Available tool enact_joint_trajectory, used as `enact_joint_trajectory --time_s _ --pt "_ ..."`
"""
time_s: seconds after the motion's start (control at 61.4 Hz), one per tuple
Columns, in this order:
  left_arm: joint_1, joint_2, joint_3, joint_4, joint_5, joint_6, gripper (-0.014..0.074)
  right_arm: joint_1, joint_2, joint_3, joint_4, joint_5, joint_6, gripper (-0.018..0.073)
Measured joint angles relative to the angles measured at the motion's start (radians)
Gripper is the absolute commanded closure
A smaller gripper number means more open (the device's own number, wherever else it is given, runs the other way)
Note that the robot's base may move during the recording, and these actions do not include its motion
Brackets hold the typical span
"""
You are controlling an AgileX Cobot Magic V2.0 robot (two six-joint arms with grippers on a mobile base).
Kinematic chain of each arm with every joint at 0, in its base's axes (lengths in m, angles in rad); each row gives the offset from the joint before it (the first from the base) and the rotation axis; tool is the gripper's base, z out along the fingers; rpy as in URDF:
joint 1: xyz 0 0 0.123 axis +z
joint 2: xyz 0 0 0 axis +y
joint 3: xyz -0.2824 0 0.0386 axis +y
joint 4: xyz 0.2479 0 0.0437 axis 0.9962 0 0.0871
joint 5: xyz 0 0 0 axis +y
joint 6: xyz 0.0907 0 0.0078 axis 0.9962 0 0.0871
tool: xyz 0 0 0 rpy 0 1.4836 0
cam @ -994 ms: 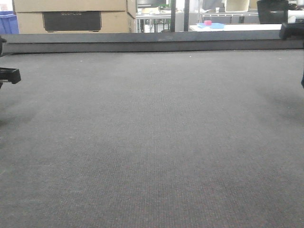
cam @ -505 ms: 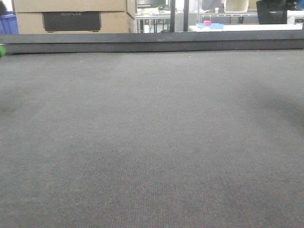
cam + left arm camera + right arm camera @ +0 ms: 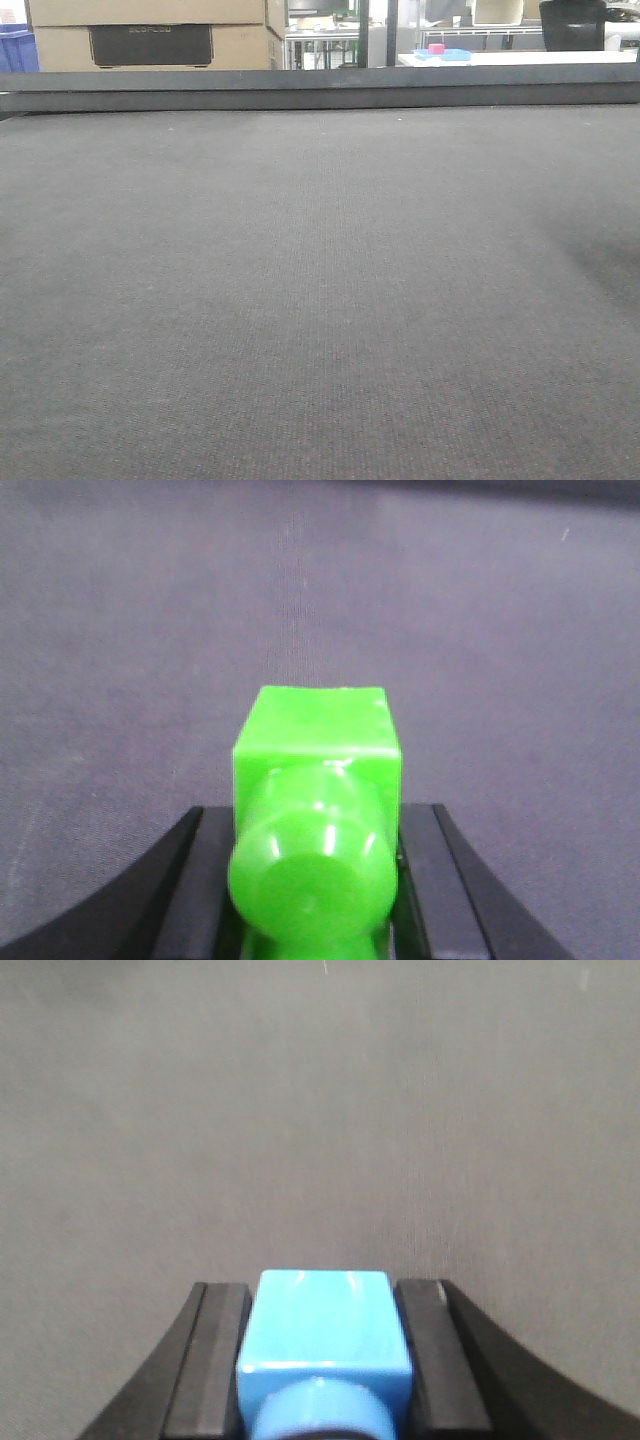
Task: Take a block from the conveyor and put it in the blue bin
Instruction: 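Lift both held blocks up off the conveyor belt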
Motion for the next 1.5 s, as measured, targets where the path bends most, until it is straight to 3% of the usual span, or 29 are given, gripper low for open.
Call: enact_joint_trajectory --time_s 0.244,0.619,0.88,1.499 --pt "0.000 -0.291 0.130 -0.003 -0.006 0.000 0.0707 0.000 -0.213 0.186 -0.002 -0.060 0.000 0.0721" --pt "0.000 -0.543 0.139 -0.003 -0.006 0.000 0.0707 0.000 -0.409 0.194 -0.004 -0.091 -0.003 0.0721" --pt "0.000 -0.571 0.139 -0.003 -0.006 0.000 0.0707 0.000 -0.470 0.192 -0.004 -0.164 -0.003 0.0721" --pt "0.000 -0.571 0.139 -0.003 -0.017 0.000 0.0707 0.000 -0.470 0.192 -0.004 -0.170 -0.003 0.0721"
